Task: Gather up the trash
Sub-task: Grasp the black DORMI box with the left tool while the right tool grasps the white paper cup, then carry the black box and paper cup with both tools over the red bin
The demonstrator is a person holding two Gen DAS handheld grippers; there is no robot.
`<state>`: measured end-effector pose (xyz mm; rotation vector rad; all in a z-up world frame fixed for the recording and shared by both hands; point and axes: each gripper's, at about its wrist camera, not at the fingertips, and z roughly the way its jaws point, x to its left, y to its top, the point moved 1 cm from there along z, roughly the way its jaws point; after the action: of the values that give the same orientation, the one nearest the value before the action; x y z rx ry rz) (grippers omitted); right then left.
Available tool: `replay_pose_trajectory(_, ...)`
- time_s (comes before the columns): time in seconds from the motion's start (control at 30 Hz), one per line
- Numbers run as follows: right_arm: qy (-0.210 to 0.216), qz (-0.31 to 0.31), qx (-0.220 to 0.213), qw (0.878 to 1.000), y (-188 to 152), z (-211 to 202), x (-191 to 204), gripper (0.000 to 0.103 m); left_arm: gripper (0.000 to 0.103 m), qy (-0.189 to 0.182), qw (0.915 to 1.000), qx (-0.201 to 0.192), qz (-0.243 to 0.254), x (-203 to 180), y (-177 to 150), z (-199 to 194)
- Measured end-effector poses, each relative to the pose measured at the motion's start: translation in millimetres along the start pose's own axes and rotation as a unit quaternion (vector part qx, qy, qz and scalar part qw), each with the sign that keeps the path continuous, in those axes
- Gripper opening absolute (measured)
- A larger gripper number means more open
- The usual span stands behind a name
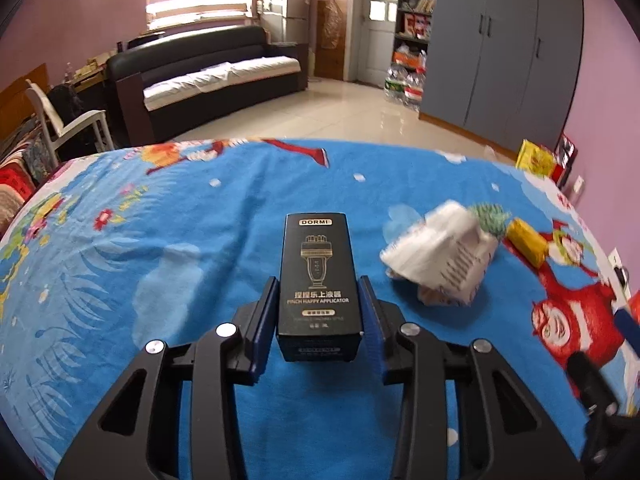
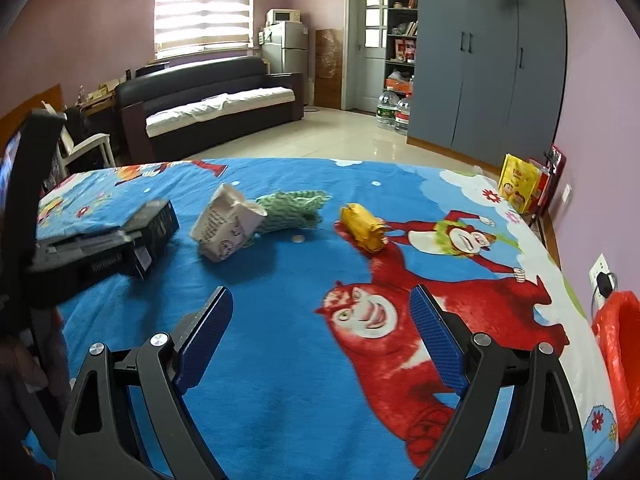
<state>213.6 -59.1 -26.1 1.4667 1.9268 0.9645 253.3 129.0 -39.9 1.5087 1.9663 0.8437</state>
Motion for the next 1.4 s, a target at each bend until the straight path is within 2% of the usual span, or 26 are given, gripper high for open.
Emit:
replay_pose_trajectory(0.2,0.024,0.036,0.024,0.999,15,29,20,0.084,0.038,0.027,0.9984,-0.024,-0.045,27,14,-9)
replay_pose_trajectory(0.3,0.040,0.049,0.043,0.997,28,51,38,0.084,0.038,0.040,0.9973,-0.038,-0.049,32,20,-15)
replay_pose_trajectory(0.5,0.046,0.067,0.050,0.995,47,76,50,0.084,0.038,0.070,0.9937,-0.074,-0.047,42,30,-31)
replay_pose_trajectory(0.7,0.057,0.088,0.072,0.992,46,98,52,0.084,0.038,0.072,0.9929,-0.076,-0.056,51,34,-33)
replay_pose_trajectory(0.73,0.061,0.091,0.073,0.991,45,100,52,0.083,0.038,0.072,0.9930,-0.076,-0.055,51,34,-33)
replay_pose_trajectory(0.77,0.066,0.092,0.076,0.991,45,101,53,0.072,0.038,0.071,0.9931,-0.076,-0.055,51,34,-33)
replay_pose_trajectory(0.8,0.077,0.095,0.073,0.990,45,100,52,0.061,0.038,0.071,0.9930,-0.076,-0.055,52,34,-33)
replay_pose_trajectory(0.83,0.090,0.101,0.065,0.989,45,97,50,0.055,0.038,0.070,0.9930,-0.078,-0.054,51,35,-34)
replay_pose_trajectory(0.9,0.095,0.101,0.050,0.989,44,86,47,0.052,0.038,0.067,0.9931,-0.079,-0.054,50,35,-34)
replay_pose_trajectory(0.93,0.100,0.103,0.045,0.989,43,80,45,0.042,0.038,0.063,0.9934,-0.080,-0.053,49,36,-35)
replay_pose_trajectory(1.1,0.084,0.093,0.023,0.992,34,42,26,0.042,0.038,0.037,0.9954,-0.081,-0.037,31,35,-38)
replay_pose_trajectory(1.4,0.029,0.070,0.023,0.997,9,-9,-30,0.042,0.038,-0.026,0.9966,-0.077,0.016,-30,26,-50)
